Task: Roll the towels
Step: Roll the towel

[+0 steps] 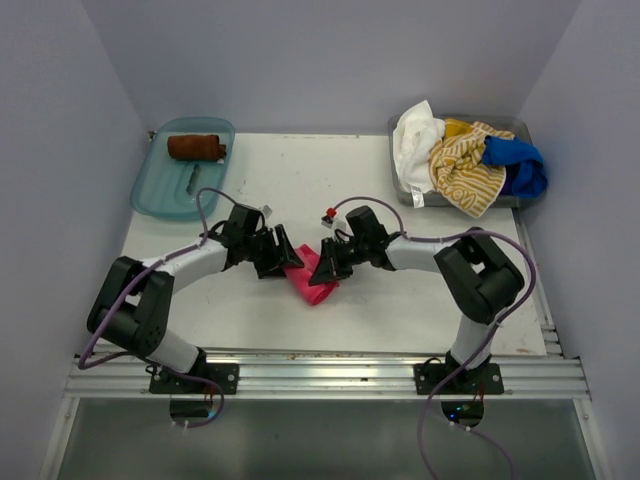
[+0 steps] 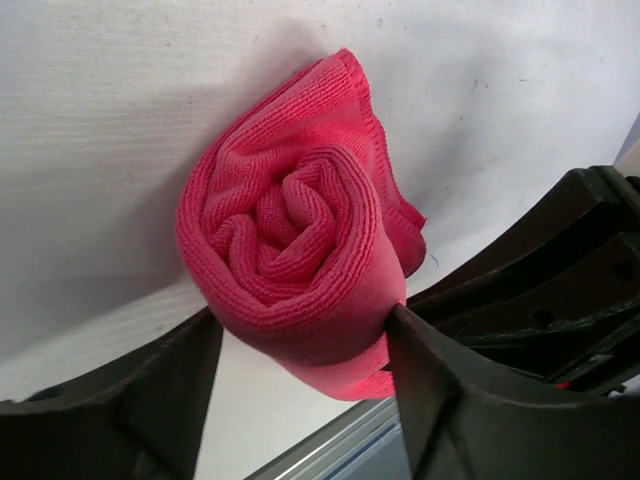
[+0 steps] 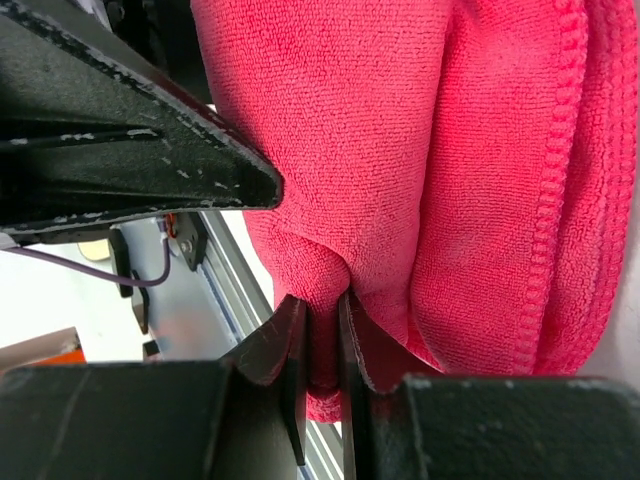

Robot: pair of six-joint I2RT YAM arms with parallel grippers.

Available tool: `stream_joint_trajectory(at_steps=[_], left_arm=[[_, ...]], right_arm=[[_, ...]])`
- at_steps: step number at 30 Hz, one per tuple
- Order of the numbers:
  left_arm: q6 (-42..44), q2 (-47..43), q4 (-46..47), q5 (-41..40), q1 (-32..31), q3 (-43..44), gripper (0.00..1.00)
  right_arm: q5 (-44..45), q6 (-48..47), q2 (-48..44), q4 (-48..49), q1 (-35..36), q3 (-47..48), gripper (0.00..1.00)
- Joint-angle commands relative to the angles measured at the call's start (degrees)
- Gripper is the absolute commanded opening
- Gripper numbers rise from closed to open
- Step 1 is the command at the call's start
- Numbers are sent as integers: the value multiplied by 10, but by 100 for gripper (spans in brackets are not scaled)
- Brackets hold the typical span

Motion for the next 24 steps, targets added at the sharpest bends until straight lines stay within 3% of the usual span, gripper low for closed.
stream_joint_trajectory(at_steps=[1,3,5,6,9,11,15,24], left_arm=[[-20,20,64,5,-5,1,64],[-25,30,63,6,-4,3,52],[-33,33,55,4,-4,4,47],[-38,35,48,0,-4,6,44],[-51,46,21,0,-4,11,41],[-56,55,9,1,-4,16,41],[-70,58,-1,1,-4,18,40],[-85,51,-14,-4,-2,24,42]], right_arm=[[-8,-13,11,-39,2,14,6],[10,-27,2,-53,1,22,15],[61,-42,-26,-103,0,29,26],[81,-60,-36,-138,1,36,40],[174,-89,-98,-191,7,40,55],[227,-107,-142,-220,19,47,58],[483,-196,-173,-314,135,111,60],[716,-300,-116,-289,317,141,60]])
